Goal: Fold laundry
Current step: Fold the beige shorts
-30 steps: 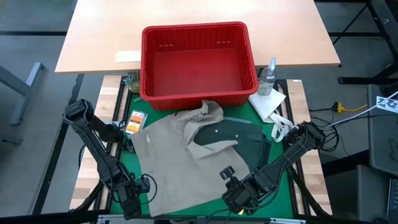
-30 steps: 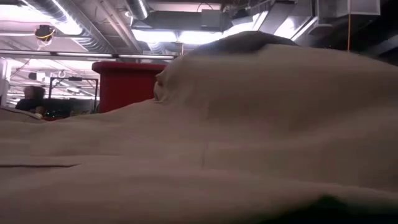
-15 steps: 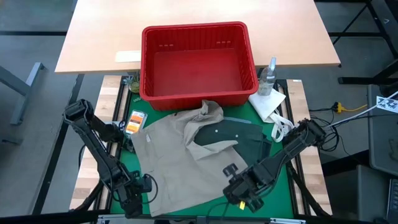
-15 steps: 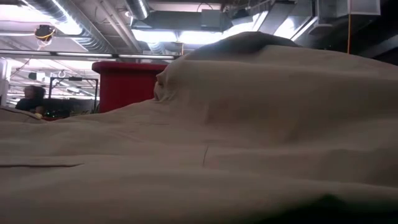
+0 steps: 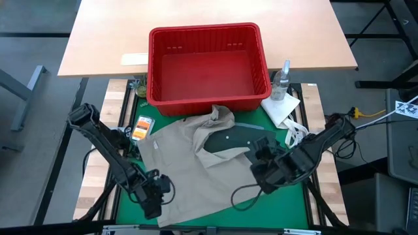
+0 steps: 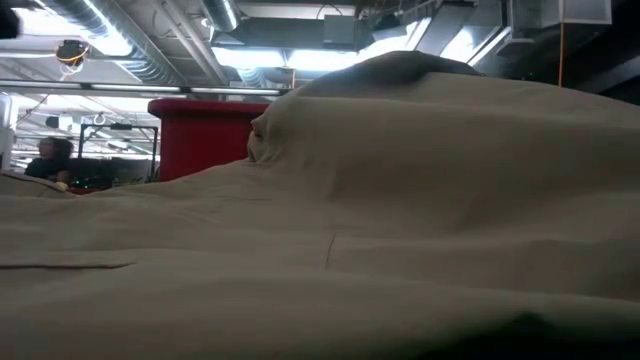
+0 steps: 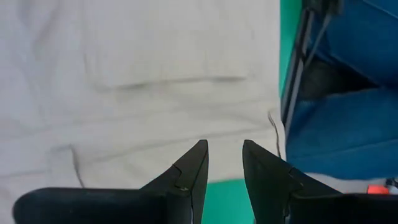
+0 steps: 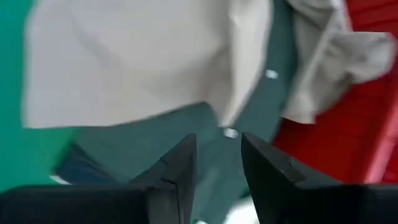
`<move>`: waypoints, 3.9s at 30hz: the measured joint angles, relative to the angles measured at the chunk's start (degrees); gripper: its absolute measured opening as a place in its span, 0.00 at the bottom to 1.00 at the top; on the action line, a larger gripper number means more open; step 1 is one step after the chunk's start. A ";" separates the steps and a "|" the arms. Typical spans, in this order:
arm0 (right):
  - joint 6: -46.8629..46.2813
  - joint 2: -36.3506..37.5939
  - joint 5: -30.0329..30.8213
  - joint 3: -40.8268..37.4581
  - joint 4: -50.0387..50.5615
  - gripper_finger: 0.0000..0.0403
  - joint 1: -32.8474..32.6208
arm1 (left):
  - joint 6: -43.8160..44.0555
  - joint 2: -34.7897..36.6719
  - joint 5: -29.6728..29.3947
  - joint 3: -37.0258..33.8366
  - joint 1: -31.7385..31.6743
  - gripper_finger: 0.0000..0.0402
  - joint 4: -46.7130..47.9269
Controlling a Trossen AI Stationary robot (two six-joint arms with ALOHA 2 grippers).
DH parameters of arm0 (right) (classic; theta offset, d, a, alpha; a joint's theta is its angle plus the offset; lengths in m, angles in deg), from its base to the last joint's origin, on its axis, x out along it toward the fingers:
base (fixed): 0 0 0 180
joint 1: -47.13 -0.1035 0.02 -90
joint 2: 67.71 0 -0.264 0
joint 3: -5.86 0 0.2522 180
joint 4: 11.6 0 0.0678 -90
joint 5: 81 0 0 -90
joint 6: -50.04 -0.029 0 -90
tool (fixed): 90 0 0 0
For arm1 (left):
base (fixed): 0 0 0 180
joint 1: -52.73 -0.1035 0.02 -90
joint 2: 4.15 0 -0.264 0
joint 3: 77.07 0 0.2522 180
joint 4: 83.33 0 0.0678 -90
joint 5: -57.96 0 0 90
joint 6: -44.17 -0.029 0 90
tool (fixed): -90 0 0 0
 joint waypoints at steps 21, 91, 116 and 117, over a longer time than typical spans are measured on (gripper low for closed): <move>-8.65 26.96 6.67 -37.14 -21.90 0.31 -0.02 | -10.16 0.00 -4.27 -0.02 -6.80 0.23 0.02; -3.57 21.68 18.26 -36.89 -32.87 0.03 7.82 | -8.09 0.00 -8.87 -0.04 -6.85 0.23 -3.48; -8.15 21.65 3.45 -42.21 -25.58 0.11 15.08 | -8.11 0.00 -10.14 -0.04 -6.83 0.23 -3.48; -7.77 21.65 3.41 -42.23 -25.61 0.13 15.08 | -8.11 0.00 -10.14 -0.04 -6.83 0.23 -3.48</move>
